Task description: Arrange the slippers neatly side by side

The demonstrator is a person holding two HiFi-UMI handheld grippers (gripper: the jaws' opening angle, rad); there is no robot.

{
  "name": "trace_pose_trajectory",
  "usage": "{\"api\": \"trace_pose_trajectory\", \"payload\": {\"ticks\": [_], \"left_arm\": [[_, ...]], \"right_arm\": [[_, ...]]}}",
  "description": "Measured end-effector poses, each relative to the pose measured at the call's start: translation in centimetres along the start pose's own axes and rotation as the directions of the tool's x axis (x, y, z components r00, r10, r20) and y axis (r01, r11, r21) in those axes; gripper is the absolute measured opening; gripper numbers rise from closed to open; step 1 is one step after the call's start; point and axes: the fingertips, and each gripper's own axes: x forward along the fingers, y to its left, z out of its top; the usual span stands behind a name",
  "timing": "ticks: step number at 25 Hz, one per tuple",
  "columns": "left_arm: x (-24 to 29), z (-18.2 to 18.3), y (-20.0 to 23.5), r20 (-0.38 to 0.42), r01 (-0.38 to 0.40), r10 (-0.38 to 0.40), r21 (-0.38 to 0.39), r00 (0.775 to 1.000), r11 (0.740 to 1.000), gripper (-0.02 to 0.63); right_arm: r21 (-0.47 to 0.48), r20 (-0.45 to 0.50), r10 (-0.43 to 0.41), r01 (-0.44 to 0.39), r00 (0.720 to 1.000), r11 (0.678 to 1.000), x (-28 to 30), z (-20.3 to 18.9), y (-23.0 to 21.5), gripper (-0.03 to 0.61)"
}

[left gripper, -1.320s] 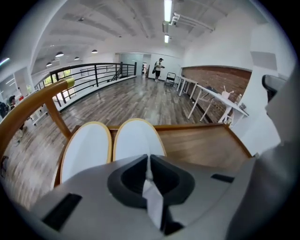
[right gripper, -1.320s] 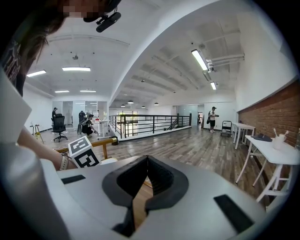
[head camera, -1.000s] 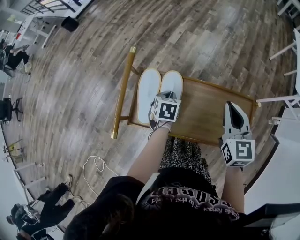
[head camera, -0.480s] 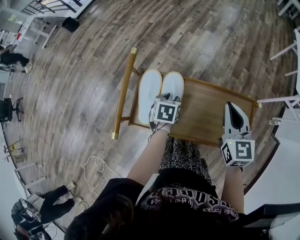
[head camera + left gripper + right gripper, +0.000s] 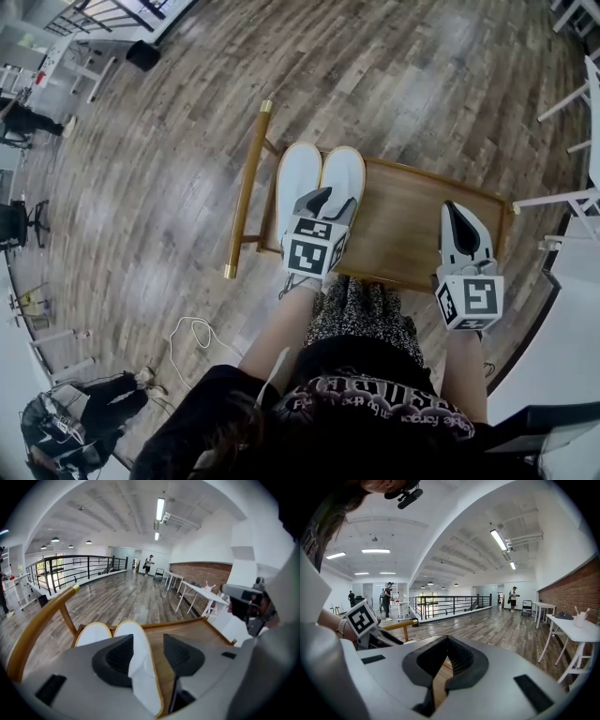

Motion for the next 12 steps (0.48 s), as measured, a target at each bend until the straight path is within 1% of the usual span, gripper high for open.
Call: {"api": "trace_pose_trajectory", "payload": {"ticks": [2, 3, 4, 6, 8, 9, 10, 12], "left_arm": [[-2.5, 2.2, -1.0, 0.103, 0.026, -0.03, 0.036, 0.994, 0.999, 0.201], [-3.9, 3.3, -1.4, 0.159, 0.033, -0.042, 0.062, 0.986, 0.998, 0.201], [-5.3, 4.5, -1.8, 0.217, 0.036, -0.055, 0.091, 0.975, 0.995, 0.183], [-7.8, 6.7, -2.7, 0.328, 0.027, -0.076, 0.15, 0.942, 0.988, 0.136], [-9.6, 8.2, -3.5, 0.411, 0.003, -0.094, 0.216, 0.907, 0.976, 0.053], [-10.2, 8.7, -4.0, 0.442, -0.005, -0.105, 0.241, 0.891, 0.97, 0.002], [-10.8, 9.0, -4.4, 0.468, -0.008, -0.118, 0.257, 0.876, 0.966, 0.002], [-12.0, 9.5, -5.2, 0.513, -0.019, -0.124, 0.265, 0.849, 0.964, 0.002]], "right_arm": [[-0.003, 0.014, 0.001, -0.001, 1.0, 1.0, -0.2, 0.4, 0.1, 0.005], [-0.003, 0.021, 0.0, 0.0, 1.0, 1.0, -0.2, 0.7, 0.1, 0.005], [-0.001, 0.027, -0.001, 0.001, 1.0, 1.0, -0.3, 1.0, 0.1, 0.005], [0.005, 0.039, -0.005, 0.005, 0.999, 1.0, -0.5, 1.3, -0.1, 0.005], [0.009, 0.049, -0.006, 0.005, 0.999, 1.0, -0.9, 1.5, -0.2, 0.005], [0.01, 0.054, -0.005, 0.004, 0.999, 1.0, -1.1, 1.7, -0.2, 0.005], [0.015, 0.059, -0.003, 0.003, 0.998, 1.0, -1.3, 1.7, -0.2, 0.005], [0.026, 0.068, -0.001, -0.001, 0.998, 1.0, -1.7, 1.9, -0.1, 0.005]]}}
